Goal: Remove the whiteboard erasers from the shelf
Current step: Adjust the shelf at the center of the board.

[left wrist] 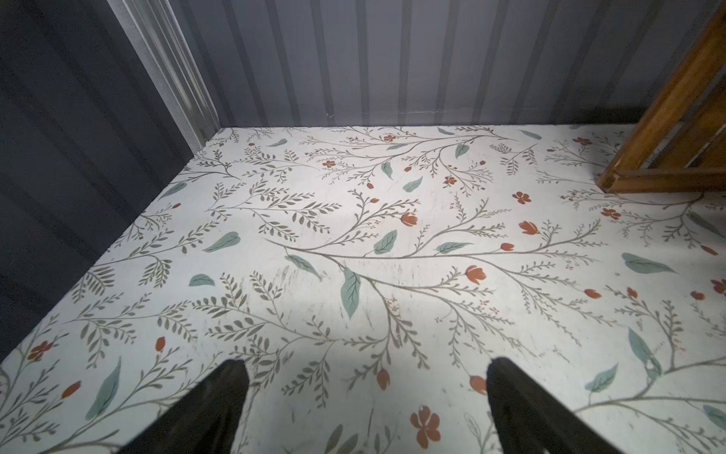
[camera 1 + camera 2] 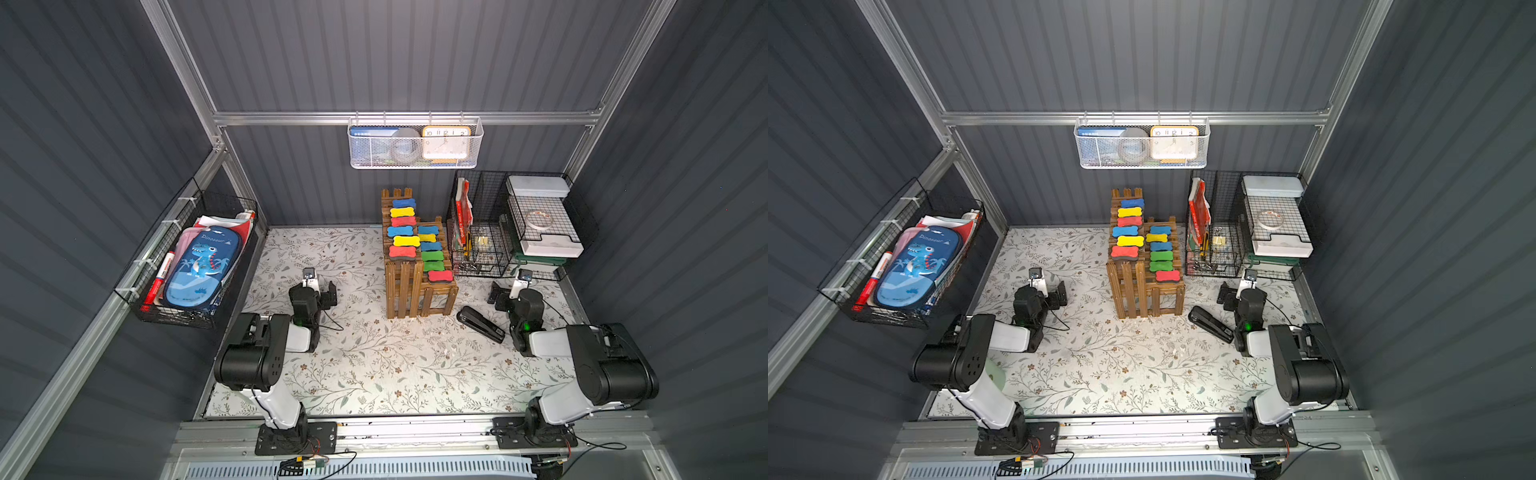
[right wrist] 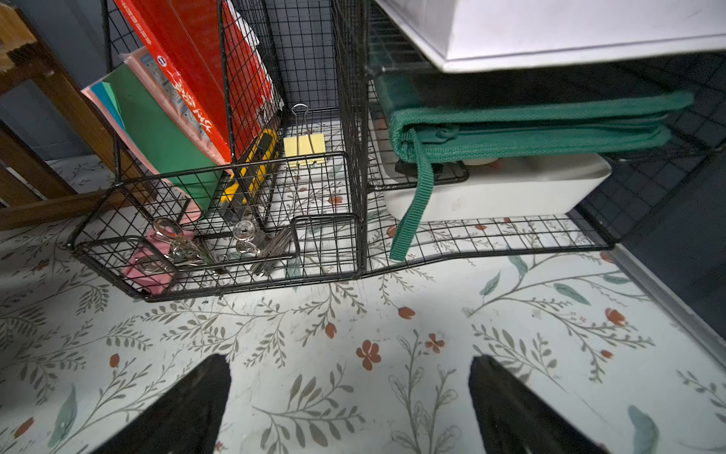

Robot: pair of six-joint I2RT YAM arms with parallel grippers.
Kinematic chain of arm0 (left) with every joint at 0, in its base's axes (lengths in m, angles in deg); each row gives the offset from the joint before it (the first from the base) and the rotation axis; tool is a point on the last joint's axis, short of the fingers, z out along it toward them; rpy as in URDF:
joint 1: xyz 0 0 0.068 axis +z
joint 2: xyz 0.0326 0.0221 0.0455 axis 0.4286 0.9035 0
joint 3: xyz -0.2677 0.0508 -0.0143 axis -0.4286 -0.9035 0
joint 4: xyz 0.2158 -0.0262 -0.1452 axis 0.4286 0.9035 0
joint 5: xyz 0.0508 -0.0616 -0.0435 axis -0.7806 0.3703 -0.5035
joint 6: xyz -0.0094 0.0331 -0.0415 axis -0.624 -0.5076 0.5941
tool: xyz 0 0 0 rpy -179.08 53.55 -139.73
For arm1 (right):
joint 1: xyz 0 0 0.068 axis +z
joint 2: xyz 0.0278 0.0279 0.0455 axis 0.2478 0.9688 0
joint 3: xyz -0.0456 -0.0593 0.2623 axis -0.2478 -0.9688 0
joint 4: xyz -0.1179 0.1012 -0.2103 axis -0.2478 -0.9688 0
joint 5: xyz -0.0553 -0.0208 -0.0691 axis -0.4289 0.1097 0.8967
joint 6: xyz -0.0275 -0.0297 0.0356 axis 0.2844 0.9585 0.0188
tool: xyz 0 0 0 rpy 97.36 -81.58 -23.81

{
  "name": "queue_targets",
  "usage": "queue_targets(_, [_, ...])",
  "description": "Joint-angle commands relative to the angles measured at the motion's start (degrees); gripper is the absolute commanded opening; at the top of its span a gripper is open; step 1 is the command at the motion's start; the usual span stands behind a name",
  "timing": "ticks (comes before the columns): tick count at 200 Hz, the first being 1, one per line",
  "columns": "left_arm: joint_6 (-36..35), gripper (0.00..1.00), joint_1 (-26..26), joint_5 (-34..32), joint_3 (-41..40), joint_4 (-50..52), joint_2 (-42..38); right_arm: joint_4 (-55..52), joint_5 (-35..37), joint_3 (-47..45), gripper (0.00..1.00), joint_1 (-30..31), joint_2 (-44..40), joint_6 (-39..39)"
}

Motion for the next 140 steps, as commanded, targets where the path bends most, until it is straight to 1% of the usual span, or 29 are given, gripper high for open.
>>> queue_targets(1, [-0.31,0.99,-0.08,-0.17,0.63,0.17,-0.22,0.87,-1.23,0.17,0.99,-0.55,0.39,0.44])
queue_targets(36, [-0.31,0.99,-0.07,-0.20,0.62,0.10,-0.22,0.16,-3.55,0.52,0.99,-1.43,0.27,-0.07])
queue_targets(140, [-0.35,0.99,-0.07,-0.21,0.69,0.17,-0.22,0.08,-3.99,0.43,0.99,-1.61,0.17,-0.07])
